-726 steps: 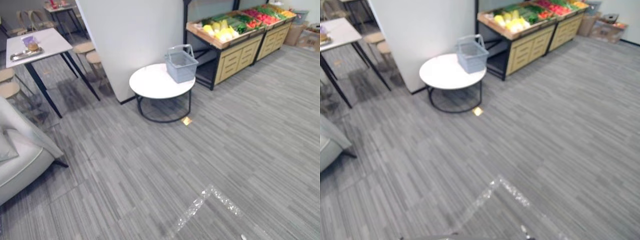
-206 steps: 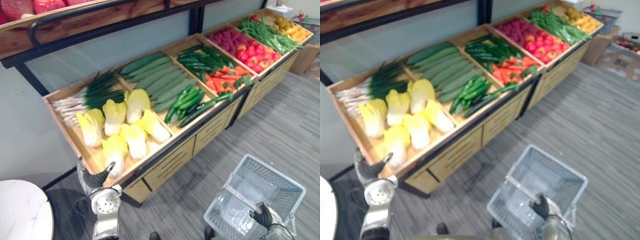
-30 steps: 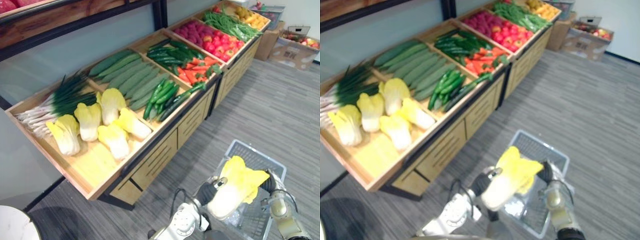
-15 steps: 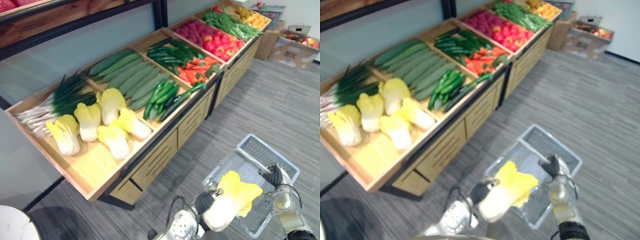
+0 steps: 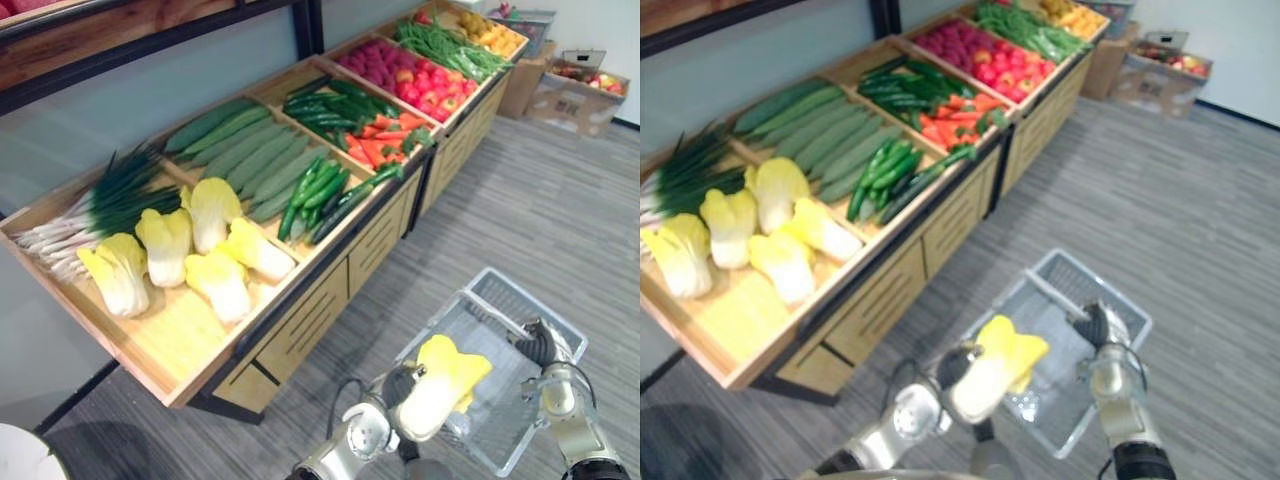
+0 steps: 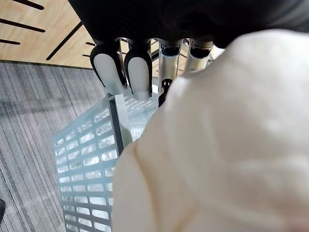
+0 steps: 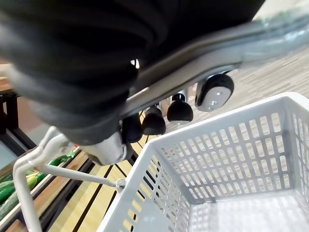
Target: Pick vegetable in the basket
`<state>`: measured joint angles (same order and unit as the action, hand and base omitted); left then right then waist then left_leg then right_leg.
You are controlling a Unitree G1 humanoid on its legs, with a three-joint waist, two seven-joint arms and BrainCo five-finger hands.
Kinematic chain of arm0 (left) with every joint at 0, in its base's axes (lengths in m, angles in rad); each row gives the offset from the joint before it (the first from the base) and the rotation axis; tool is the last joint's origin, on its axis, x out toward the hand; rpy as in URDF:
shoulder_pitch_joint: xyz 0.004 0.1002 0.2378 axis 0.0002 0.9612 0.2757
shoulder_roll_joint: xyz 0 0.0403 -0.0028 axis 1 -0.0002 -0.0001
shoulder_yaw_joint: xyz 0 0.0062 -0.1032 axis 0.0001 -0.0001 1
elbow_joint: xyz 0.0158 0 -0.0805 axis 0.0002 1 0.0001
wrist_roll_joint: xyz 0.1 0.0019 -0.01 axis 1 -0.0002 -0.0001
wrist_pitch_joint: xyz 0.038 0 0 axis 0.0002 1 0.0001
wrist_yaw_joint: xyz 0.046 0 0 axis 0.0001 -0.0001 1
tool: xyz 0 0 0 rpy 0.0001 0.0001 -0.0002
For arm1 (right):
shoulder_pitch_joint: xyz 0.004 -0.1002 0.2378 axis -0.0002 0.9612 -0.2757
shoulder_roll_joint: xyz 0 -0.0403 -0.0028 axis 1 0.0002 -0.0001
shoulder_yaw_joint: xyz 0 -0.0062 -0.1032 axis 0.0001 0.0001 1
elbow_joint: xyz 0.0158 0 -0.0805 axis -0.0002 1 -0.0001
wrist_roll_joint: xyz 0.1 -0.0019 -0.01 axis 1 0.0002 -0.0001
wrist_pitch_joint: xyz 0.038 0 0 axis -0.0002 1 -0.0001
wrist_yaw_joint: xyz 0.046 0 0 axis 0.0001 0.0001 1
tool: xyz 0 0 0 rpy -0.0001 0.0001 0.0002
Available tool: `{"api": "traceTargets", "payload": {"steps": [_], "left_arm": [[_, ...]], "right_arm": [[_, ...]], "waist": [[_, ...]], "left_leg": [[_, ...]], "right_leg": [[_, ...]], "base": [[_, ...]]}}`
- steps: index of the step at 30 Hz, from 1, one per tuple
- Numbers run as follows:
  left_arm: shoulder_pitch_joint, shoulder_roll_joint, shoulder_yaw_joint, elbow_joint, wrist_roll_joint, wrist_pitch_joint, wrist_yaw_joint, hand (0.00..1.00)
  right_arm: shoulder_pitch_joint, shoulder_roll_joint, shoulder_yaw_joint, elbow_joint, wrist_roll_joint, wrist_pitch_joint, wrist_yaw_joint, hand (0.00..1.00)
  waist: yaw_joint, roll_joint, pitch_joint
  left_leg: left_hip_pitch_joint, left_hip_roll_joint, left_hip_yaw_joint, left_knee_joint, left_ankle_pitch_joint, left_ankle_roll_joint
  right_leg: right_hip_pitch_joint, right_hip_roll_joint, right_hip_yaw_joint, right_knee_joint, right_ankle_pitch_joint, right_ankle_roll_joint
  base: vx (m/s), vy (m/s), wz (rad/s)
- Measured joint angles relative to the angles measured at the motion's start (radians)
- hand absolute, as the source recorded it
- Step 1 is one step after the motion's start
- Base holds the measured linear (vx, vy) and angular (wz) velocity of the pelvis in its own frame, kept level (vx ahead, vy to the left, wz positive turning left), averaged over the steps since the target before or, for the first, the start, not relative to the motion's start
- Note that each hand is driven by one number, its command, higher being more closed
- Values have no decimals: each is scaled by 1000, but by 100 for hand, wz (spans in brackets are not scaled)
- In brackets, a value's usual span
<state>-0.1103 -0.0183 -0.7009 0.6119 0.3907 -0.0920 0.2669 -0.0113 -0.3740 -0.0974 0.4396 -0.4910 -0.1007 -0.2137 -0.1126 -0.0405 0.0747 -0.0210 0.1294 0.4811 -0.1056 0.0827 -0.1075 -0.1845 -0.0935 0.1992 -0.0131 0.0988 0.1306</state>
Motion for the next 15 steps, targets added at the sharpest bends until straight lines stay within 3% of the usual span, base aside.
{"api": "traceTargets", "payload": {"steps": [8, 9, 15], "left_arm": [[-62, 0, -13, 73, 27, 13, 11, 100], [-64, 0, -13, 73, 27, 15, 11, 0], [-87, 0, -75, 76, 27, 15, 9, 0]], "right_arm": [[9, 0, 52, 0, 23, -2, 7, 100], [10, 0, 58, 0, 23, -2, 7, 100], [9, 6, 73, 0, 24, -2, 6, 100]], "waist": [[-23, -12, 0], [-24, -13, 0], [-24, -18, -1]], "left_leg": [[0, 1, 4, 0, -2, -1], [1, 1, 5, 0, -2, -1], [1, 1, 5, 0, -2, -1]], "right_leg": [[-2, 2, 5, 0, 0, -1], [-2, 3, 5, 0, -1, -2], [-3, 3, 5, 1, -3, -5]], "base": [[21, -7, -2], [0, 0, 0], [11, -4, 0]]}}
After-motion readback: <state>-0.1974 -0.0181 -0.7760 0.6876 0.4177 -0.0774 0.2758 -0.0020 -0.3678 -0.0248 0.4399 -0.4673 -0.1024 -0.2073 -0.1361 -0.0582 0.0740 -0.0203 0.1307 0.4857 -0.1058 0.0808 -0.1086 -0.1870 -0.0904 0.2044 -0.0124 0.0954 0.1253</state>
